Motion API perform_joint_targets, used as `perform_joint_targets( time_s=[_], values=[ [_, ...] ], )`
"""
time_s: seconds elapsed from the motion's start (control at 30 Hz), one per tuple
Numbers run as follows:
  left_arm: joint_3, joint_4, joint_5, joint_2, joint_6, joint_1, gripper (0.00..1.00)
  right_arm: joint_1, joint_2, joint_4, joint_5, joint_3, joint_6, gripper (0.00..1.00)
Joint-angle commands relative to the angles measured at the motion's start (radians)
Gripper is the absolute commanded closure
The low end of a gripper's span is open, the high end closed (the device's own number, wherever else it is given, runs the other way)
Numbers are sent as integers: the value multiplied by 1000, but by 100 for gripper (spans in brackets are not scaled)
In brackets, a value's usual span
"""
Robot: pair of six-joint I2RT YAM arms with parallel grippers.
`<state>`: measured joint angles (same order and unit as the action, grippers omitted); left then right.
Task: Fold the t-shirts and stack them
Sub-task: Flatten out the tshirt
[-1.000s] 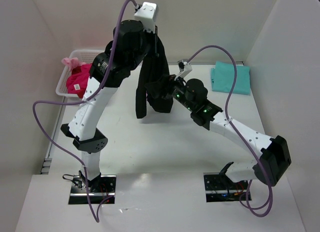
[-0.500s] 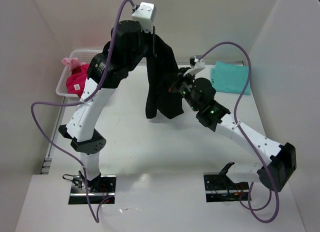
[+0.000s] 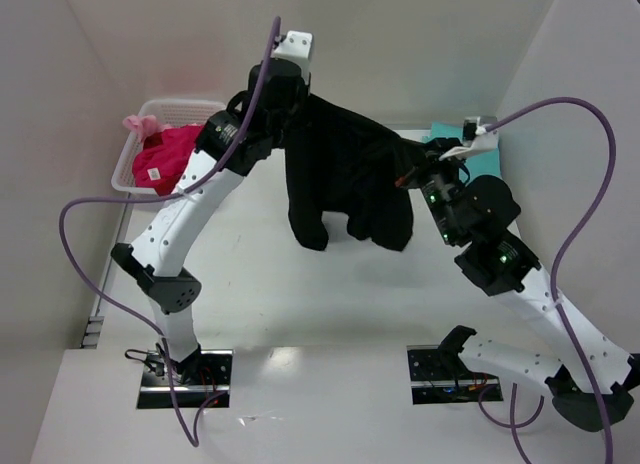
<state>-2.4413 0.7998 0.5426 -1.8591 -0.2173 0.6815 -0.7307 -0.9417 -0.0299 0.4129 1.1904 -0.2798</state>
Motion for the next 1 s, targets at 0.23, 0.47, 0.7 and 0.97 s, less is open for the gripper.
perform_joint_targets(
  time_s=[0.23, 0.47, 0.7, 0.97],
  values=[
    [545, -303, -156, 342, -73, -63, 91, 13, 58, -85, 268, 57, 116, 100],
    [711, -337, -156, 428, -114, -82, 81, 13, 72, -85, 270, 67, 102, 100],
    [671, -317, -84, 479, -93, -106, 86, 13, 49, -82, -20, 58, 44, 100],
    [672, -289, -122, 526, -93, -106, 86, 13, -123, -34, -393, 115, -47, 100]
  ],
)
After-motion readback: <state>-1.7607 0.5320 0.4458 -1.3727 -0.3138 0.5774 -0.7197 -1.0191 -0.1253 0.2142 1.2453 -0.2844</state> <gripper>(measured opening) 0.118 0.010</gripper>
